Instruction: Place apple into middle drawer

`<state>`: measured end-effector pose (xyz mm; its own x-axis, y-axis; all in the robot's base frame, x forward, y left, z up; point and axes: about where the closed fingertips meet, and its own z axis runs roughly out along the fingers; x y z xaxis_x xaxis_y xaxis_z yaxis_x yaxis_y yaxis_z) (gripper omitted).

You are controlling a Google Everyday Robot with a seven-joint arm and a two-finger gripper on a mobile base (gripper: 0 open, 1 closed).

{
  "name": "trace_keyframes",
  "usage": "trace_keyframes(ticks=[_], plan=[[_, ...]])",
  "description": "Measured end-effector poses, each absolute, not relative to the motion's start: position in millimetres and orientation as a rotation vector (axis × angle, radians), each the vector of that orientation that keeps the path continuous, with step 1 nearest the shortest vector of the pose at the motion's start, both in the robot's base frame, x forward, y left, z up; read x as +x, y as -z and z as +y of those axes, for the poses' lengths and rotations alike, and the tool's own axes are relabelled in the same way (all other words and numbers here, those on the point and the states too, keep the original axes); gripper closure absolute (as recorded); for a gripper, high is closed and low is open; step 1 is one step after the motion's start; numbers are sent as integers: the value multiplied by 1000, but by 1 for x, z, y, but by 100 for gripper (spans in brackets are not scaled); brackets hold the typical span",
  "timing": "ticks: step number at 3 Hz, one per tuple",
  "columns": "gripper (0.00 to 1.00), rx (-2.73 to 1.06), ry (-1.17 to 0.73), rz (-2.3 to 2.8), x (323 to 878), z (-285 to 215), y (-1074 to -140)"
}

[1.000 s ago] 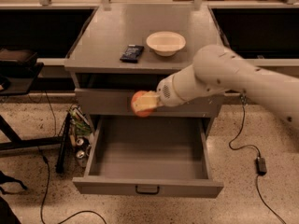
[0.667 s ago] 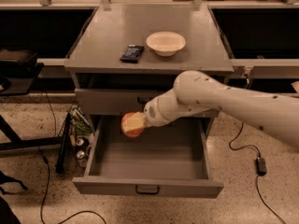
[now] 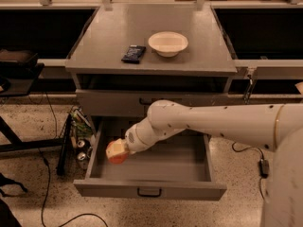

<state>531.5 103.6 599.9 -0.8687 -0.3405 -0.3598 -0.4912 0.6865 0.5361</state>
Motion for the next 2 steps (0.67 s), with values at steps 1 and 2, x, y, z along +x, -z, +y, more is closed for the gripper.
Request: trace_keyframes(ticks=[1, 2], plan=[[100, -607, -982, 2728, 531, 137, -559], [100, -507, -1000, 2778, 535, 163, -522]])
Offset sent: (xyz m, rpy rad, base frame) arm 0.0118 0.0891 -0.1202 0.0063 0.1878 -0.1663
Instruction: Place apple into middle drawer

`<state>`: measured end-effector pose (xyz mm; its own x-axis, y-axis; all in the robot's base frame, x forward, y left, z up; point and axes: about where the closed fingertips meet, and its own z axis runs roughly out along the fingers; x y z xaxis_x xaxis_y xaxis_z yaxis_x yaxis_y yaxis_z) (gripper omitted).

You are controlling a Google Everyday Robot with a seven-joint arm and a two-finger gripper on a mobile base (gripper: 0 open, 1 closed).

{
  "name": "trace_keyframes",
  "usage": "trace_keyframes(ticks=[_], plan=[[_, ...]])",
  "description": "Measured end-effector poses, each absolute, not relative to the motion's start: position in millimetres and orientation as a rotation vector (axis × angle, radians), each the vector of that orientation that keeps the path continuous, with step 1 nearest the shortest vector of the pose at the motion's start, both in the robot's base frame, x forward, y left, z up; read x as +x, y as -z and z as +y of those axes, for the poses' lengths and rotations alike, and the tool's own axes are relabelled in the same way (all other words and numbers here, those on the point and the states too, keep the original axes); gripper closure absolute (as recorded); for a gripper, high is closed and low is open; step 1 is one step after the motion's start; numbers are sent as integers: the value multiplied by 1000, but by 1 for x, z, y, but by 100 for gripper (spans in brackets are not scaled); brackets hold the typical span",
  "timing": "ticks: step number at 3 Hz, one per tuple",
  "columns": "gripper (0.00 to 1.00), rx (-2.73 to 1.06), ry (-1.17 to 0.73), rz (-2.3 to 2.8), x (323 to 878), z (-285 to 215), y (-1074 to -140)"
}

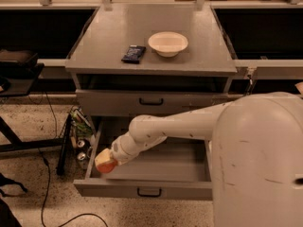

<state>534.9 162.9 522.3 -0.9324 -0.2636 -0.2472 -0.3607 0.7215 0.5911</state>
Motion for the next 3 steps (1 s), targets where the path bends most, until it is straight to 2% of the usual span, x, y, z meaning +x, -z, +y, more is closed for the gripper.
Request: trace_keyframes(ticks=[1, 2, 3], plan=[[100, -411, -971, 2814, 542, 177, -492], [81, -323, -918, 2823, 556, 177, -473], [58, -251, -847, 2810, 574, 166, -464]])
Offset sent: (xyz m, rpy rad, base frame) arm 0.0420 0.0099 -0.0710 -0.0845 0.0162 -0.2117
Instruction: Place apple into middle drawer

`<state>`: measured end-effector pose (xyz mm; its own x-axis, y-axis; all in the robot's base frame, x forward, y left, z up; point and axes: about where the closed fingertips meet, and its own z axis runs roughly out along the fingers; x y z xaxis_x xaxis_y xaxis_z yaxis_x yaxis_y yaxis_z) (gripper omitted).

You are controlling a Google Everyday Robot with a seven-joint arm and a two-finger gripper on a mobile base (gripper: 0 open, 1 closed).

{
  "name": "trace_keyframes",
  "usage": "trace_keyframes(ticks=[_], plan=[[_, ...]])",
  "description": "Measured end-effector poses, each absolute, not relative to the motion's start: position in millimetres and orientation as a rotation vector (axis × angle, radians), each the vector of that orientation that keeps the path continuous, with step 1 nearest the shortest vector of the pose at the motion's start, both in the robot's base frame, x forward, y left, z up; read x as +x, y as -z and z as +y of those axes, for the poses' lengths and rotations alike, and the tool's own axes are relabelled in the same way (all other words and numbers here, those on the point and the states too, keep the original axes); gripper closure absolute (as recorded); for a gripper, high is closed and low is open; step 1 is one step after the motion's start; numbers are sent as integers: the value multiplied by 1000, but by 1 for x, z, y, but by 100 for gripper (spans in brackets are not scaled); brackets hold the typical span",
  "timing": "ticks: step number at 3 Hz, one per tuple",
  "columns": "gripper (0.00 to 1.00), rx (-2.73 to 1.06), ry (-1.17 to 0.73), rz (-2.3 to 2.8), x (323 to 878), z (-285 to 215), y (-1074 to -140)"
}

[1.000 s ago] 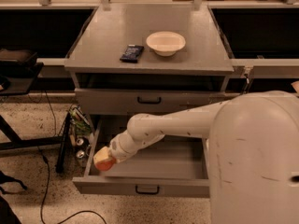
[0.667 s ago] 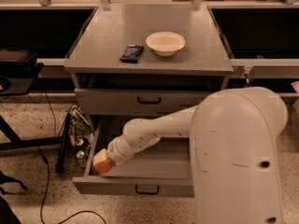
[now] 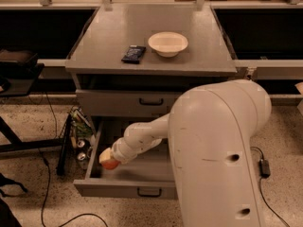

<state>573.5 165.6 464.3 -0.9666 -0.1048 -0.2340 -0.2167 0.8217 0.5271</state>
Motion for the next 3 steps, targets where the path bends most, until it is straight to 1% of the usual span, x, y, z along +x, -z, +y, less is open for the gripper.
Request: trace_keyframes(ticks=[2, 3], plan=[[11, -209, -789, 2771, 594, 144, -460], [0, -253, -828, 2750, 599, 141, -461]])
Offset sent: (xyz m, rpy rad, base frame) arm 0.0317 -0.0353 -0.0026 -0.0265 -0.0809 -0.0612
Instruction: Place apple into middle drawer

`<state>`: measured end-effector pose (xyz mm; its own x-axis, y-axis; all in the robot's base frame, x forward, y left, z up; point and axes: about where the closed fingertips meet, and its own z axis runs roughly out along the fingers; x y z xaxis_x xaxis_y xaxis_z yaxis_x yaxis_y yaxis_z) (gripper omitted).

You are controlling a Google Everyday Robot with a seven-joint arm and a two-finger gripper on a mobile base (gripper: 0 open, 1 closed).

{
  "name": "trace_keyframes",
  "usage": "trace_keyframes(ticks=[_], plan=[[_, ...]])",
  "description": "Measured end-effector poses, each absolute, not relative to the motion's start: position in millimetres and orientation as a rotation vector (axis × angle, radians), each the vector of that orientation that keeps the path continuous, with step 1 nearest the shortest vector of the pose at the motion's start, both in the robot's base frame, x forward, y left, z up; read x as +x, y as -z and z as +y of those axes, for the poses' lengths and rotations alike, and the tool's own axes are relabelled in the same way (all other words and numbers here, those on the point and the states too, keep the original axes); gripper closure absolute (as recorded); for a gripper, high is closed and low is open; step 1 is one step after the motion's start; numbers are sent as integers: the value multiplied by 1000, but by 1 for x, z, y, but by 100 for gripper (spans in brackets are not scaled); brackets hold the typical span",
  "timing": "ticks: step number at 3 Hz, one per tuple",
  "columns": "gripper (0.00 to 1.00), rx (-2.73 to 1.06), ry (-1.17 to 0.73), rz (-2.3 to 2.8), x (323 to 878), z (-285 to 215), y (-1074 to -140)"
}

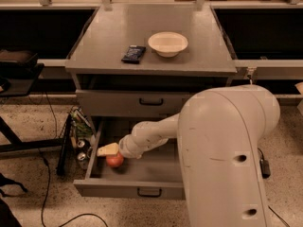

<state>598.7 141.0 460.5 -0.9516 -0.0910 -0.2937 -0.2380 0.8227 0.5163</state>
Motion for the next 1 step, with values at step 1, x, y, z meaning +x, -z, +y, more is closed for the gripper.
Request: trace_keyframes(ticks=[1], plan=[[0, -253, -828, 2750, 599, 141, -460]])
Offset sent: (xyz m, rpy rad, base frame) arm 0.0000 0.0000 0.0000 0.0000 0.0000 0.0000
